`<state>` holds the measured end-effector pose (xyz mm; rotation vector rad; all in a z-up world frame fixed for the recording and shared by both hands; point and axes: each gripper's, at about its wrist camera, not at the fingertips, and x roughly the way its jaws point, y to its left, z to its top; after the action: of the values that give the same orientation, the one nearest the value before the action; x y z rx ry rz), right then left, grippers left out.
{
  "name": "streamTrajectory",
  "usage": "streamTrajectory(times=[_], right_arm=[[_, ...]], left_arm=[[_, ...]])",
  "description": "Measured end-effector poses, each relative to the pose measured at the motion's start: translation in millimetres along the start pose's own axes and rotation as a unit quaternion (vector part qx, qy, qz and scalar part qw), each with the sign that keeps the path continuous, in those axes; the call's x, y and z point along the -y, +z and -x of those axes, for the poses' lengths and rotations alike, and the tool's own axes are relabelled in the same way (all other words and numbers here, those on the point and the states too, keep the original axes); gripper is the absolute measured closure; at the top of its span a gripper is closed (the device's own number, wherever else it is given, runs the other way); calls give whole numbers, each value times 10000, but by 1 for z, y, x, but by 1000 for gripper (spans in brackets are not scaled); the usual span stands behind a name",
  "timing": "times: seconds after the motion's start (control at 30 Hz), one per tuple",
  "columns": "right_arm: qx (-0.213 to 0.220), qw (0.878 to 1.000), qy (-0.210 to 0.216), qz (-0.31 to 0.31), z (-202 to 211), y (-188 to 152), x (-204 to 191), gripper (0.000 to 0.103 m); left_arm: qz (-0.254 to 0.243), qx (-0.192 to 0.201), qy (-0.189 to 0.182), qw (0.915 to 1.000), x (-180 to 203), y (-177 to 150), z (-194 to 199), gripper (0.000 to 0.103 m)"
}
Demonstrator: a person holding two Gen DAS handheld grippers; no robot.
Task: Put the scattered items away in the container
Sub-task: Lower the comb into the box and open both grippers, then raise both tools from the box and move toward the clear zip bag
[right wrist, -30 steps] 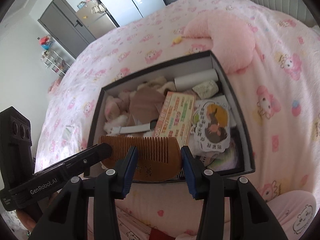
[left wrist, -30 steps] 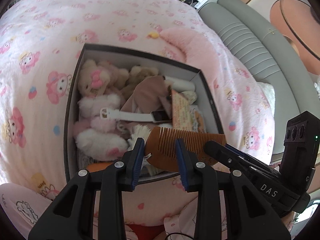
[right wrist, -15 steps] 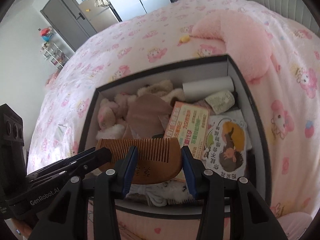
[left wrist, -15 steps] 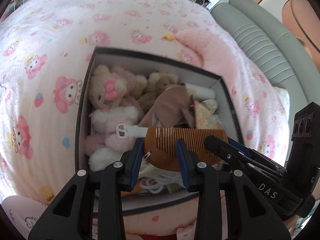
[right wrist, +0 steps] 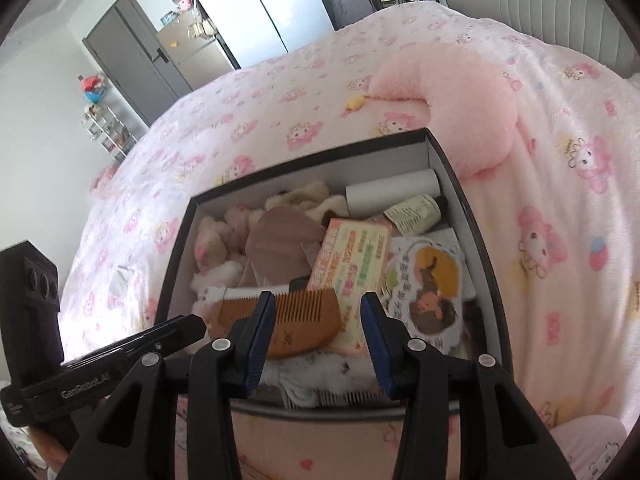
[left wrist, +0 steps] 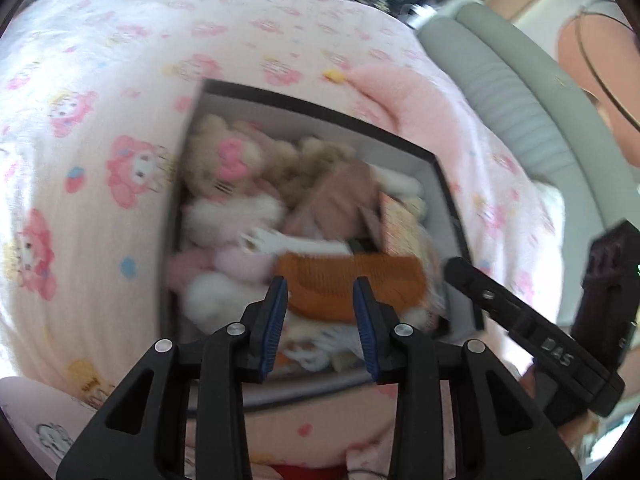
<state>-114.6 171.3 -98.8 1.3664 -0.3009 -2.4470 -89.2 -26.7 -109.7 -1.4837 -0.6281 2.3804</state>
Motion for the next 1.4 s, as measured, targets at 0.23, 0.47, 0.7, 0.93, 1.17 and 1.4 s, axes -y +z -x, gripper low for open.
streamTrajectory(times=[0.23, 0.47, 0.7, 0.93, 1.17, 1.4], right_arm=[[-441, 9986, -283, 75, -20, -15, 0, 70], [-306, 9971, -617, 320, -38, -2, -9, 70], [-46, 9962, -813, 302, -11, -10, -18, 70], [147, 9945, -945, 436, 28, -17, -42, 58], [324, 9940, -900, 526, 60, -35, -65, 54], [374, 9926, -879, 754, 73, -50, -94, 54]], left_arm=[[-28, -353, 232, 9991, 3, -4, -26, 73], [-13, -193, 321, 9993, 2, 6, -22, 73], [-28, 57, 106, 9999, 5, -1, 4, 73], [-337, 441, 214, 9982, 30, -18, 48, 67], [-373, 705, 258, 9965, 31, -41, 84, 66], [-324, 907, 457, 9943, 22, -57, 114, 66]])
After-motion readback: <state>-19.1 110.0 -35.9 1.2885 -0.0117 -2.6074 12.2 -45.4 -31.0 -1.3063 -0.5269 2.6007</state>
